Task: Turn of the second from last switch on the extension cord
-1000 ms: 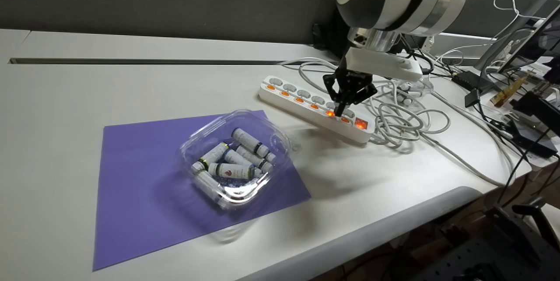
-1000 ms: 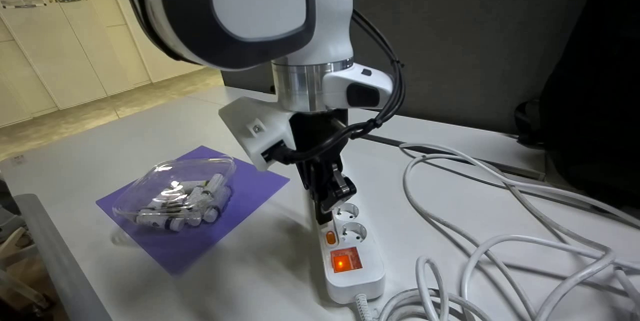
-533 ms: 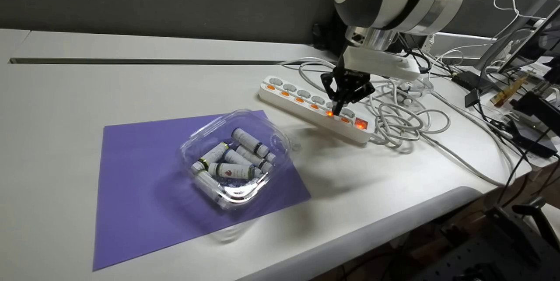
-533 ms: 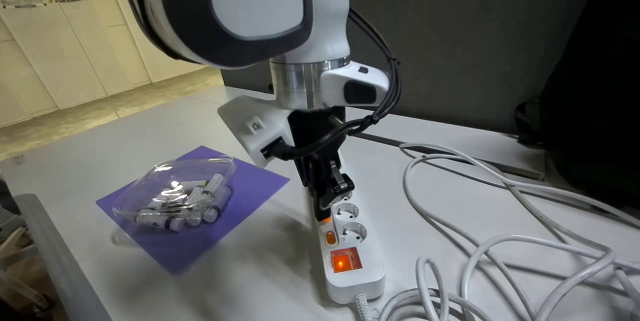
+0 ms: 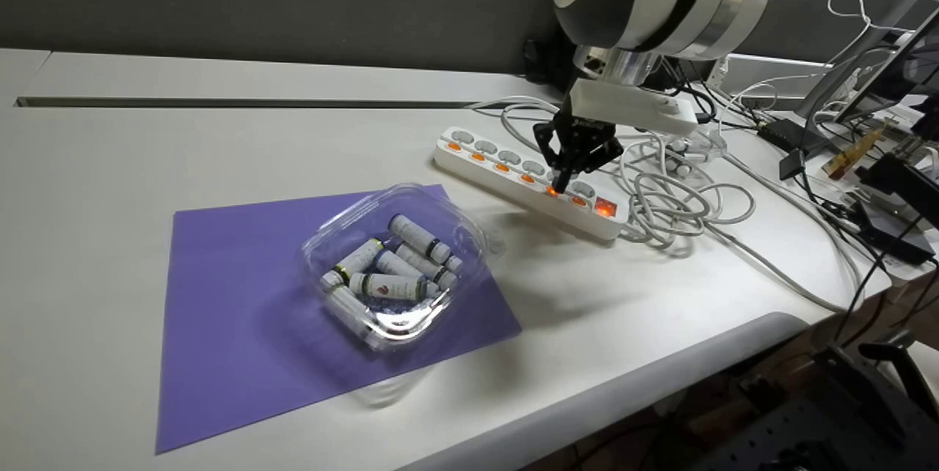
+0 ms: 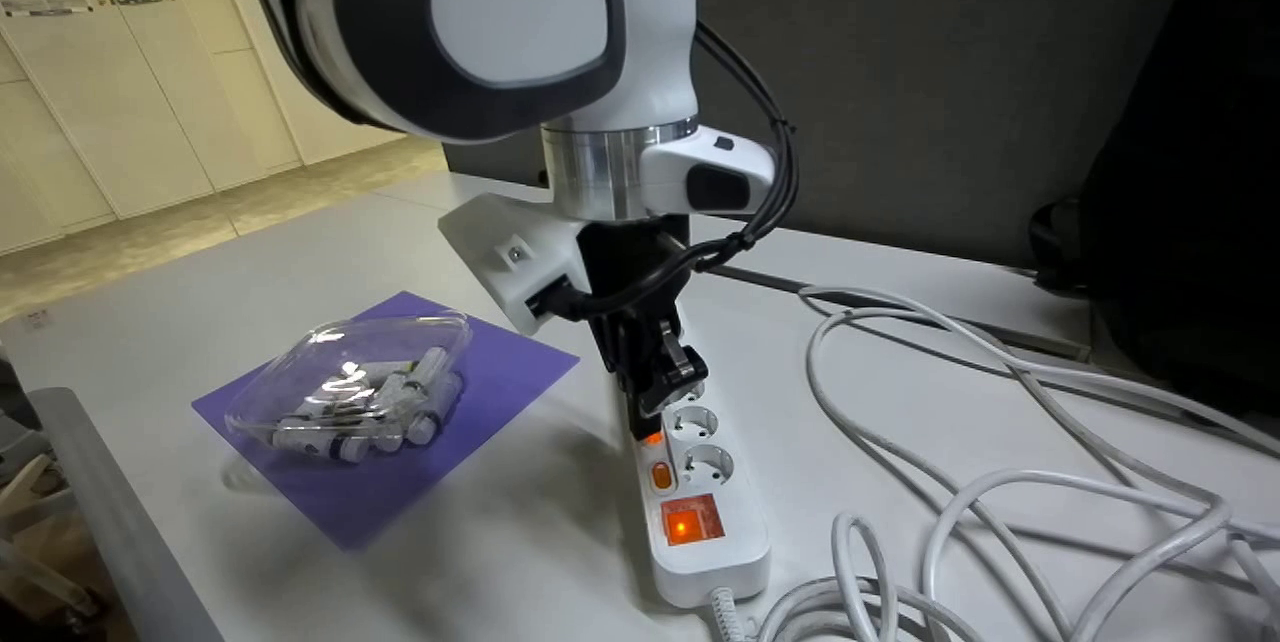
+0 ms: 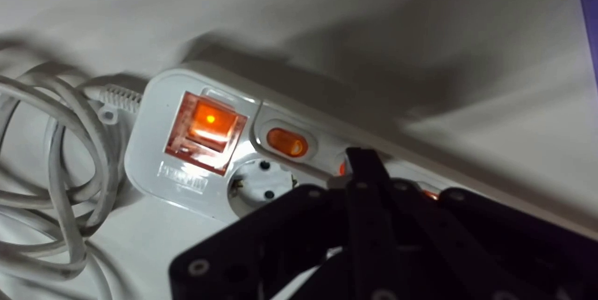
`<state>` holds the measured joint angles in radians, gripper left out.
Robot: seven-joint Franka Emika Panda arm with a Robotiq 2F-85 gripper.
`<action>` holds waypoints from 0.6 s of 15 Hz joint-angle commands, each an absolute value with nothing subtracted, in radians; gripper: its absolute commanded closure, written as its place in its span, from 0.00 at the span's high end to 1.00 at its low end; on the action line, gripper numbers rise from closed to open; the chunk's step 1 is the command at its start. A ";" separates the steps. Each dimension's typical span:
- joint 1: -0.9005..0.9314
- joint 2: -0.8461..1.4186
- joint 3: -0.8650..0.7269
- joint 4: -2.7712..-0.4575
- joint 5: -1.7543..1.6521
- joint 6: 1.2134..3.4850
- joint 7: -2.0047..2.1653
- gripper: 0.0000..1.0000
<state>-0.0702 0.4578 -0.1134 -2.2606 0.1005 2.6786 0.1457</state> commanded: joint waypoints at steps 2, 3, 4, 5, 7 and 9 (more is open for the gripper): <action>-0.065 0.498 -0.114 -2.217 0.104 2.672 0.176 0.00; -0.065 0.499 -0.114 -2.215 0.104 2.673 0.176 0.00; -0.063 0.502 -0.115 -2.212 0.102 2.672 0.179 0.00; -0.063 0.505 -0.115 -2.209 0.102 2.670 0.179 0.00; -0.061 0.512 -0.118 -2.201 0.100 2.657 0.185 0.00; -0.061 0.521 -0.118 -2.189 0.100 2.638 0.190 0.00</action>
